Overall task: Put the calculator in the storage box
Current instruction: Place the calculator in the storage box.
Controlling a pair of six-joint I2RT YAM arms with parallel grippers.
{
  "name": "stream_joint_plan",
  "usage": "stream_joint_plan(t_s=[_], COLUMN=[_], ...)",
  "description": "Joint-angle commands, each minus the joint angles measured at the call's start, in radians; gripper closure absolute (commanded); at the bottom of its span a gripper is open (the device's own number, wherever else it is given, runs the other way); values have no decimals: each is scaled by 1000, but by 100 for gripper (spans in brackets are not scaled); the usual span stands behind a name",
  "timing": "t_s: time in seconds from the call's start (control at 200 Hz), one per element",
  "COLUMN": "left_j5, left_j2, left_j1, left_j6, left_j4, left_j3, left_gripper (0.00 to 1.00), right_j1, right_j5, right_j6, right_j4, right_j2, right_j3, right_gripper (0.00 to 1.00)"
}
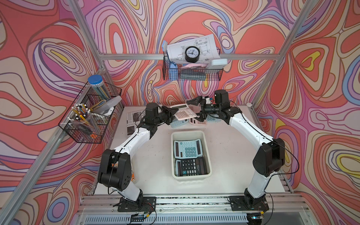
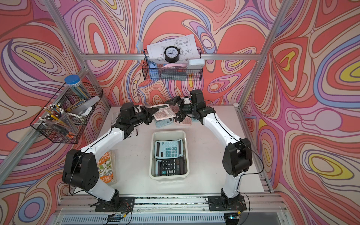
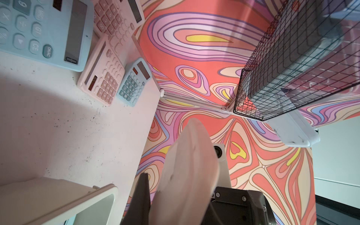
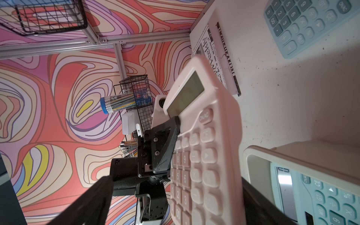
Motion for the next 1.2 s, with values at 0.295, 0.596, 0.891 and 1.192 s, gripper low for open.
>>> stream_joint_plan(t_s=[0.295,0.596,0.891,1.192], left_j5=[-148,-222,-246,-248], left_j2=[-11,7,-4,-24], left_j1=[-37,-41,-47,-62], left_j6=[57,-54,-84,-87], left_j4=[-154,-78,-36,-42], left_j3=[58,58,19,-11], left_gripper=[100,100,100,100], right_j1=[49,84,111,118], right_j5=[120,168,224,245], right_j6=[83,186,276,298], right_j4=[-26,63,161,191], right_j2=[38,3,-5,12], right_j3=[17,-63,-97,-79], right_gripper=[26,29,54,90])
